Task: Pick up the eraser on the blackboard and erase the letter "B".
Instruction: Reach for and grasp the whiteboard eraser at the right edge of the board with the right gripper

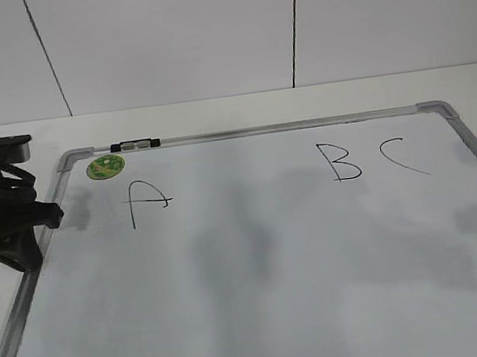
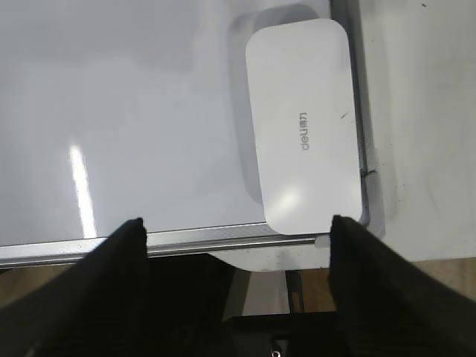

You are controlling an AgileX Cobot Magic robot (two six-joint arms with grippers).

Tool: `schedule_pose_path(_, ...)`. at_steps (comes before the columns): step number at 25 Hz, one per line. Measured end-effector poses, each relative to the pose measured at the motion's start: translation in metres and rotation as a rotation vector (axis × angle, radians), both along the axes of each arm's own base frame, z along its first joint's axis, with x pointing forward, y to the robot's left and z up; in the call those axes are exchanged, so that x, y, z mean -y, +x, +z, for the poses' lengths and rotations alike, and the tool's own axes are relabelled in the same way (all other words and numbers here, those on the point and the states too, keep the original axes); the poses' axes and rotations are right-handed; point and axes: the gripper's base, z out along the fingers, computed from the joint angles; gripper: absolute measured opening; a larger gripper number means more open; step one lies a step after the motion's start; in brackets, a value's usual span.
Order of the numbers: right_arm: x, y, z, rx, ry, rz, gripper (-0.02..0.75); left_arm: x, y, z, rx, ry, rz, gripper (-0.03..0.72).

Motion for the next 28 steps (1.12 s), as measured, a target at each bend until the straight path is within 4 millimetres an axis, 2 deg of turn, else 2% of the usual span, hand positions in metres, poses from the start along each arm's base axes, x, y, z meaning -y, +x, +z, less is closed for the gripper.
schedule_pose_path(9, 0.003, 0.002, -0.002, -0.01, -0.039, 0.001, 0.584, 0.0, 0.0, 0.0, -0.002, -0.004, 0.015, 0.031)
schedule_pose_path(14, 0.004, 0.011, -0.009, -0.065, -0.049, 0.003, 0.64, 0.0, 0.0, 0.0, -0.002, -0.004, 0.015, 0.031)
schedule_pose_path(19, 0.008, 0.026, -0.022, -0.149, -0.11, 0.011, 0.667, 0.0, 0.0, 0.0, -0.002, -0.004, 0.015, 0.031)
schedule_pose_path(28, 0.011, 0.05, -0.05, -0.299, -0.155, 0.028, 0.657, 0.0, 0.0, 0.0, -0.002, -0.004, 0.015, 0.031)
